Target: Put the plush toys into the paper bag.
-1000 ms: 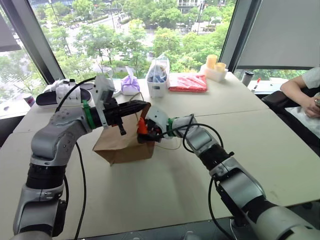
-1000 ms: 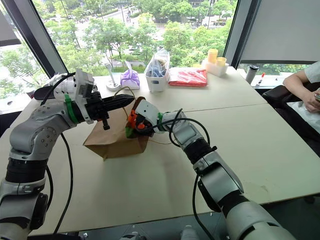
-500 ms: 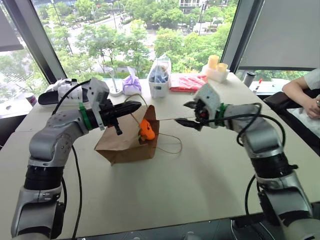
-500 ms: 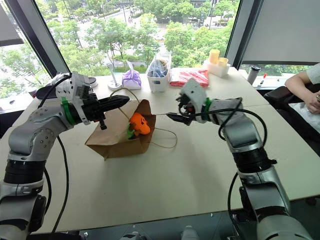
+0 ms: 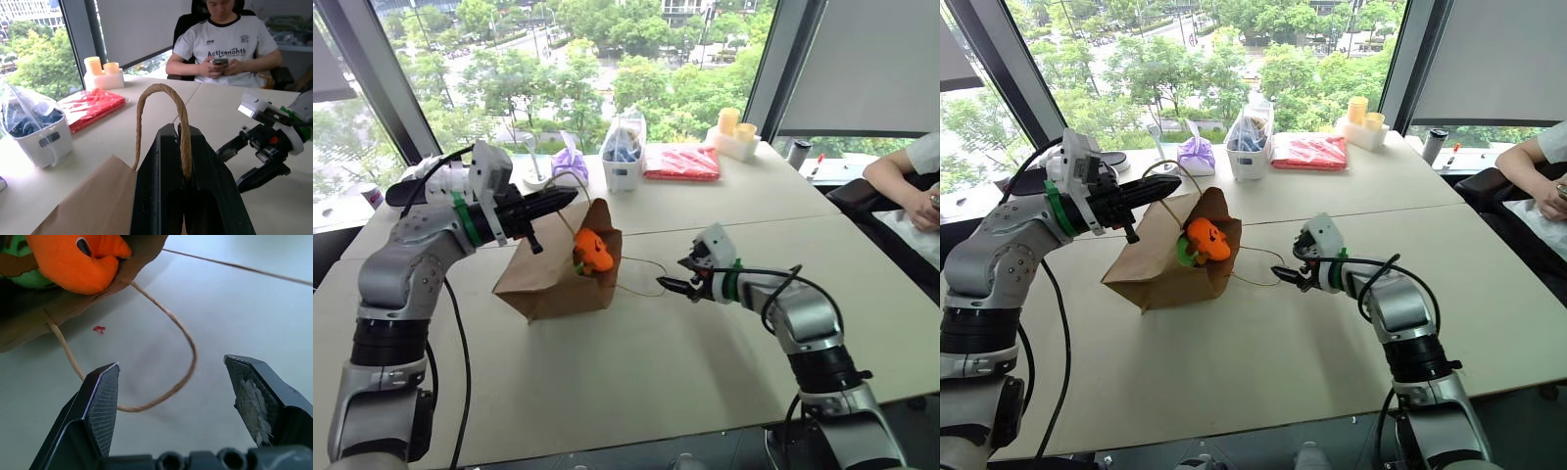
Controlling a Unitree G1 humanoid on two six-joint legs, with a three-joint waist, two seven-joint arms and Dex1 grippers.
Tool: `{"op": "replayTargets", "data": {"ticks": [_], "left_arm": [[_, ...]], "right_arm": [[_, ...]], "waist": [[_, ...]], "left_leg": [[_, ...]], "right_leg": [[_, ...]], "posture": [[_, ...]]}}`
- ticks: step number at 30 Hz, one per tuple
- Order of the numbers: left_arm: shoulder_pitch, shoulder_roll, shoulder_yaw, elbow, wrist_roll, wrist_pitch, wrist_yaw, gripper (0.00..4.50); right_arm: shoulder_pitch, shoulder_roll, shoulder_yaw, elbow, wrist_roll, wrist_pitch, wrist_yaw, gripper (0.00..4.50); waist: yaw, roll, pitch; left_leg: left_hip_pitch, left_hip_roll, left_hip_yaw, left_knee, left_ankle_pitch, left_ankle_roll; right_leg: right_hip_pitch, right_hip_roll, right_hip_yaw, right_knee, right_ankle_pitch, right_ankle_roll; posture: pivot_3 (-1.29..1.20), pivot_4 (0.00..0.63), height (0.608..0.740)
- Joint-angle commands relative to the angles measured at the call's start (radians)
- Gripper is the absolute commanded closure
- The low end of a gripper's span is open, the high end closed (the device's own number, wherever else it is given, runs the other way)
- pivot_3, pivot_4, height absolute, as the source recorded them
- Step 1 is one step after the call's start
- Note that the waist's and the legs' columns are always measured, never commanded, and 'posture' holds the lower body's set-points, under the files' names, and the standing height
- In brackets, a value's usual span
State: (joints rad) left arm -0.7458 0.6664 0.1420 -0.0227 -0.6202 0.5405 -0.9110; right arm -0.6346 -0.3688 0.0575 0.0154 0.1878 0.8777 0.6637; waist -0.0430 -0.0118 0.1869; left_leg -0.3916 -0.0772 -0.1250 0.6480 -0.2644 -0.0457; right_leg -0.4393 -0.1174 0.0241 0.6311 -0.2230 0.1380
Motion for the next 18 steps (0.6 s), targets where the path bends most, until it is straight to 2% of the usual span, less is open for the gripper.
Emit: {"op": "replayTargets", "data": {"ticks": [1, 10, 13, 18], "left_arm": [[-0.006, 0.016, 0.042, -0.038, -0.007, -0.013, 0.009, 4.50], [0.001, 0.022, 0.053, -0.058, -0.014, -0.002, 0.019, 4.50], [0.006, 0.024, 0.055, -0.067, -0.015, 0.002, 0.024, 4.50], [0.013, 0.024, 0.058, -0.078, -0.017, 0.010, 0.028, 4.50]], "right_arm": [[-0.034, 0.045, -0.026, 0.045, 0.030, -0.003, -0.041, 0.83], [-0.071, 0.086, -0.008, 0.163, 0.027, -0.064, -0.066, 0.83], [-0.092, 0.094, -0.017, 0.176, 0.036, -0.075, -0.070, 1.72], [-0.103, 0.091, -0.028, 0.145, 0.058, -0.061, -0.066, 4.27]], "waist": [[0.000, 0.000, 0.000], [-0.001, 0.000, 0.000], [-0.001, 0.000, 0.000], [-0.001, 0.000, 0.000]], "left_leg": [[0.000, 0.000, 0.000, 0.000, 0.000, 0.000], [0.000, 0.000, 0.000, 0.000, 0.000, 0.000], [0.000, 0.000, 0.000, 0.000, 0.000, 0.000], [0.000, 0.000, 0.000, 0.000, 0.000, -0.001]], "right_leg": [[0.000, 0.000, 0.000, 0.000, 0.000, 0.000], [0.000, 0.000, 0.000, 0.000, 0.000, 0.000], [0.000, 0.000, 0.000, 0.000, 0.000, 0.000], [0.000, 0.000, 0.000, 0.000, 0.000, 0.000]], "posture": [[0.00, 0.150, 0.740], [0.00, 0.150, 0.740], [0.00, 0.150, 0.740], [0.00, 0.150, 0.740]]}}
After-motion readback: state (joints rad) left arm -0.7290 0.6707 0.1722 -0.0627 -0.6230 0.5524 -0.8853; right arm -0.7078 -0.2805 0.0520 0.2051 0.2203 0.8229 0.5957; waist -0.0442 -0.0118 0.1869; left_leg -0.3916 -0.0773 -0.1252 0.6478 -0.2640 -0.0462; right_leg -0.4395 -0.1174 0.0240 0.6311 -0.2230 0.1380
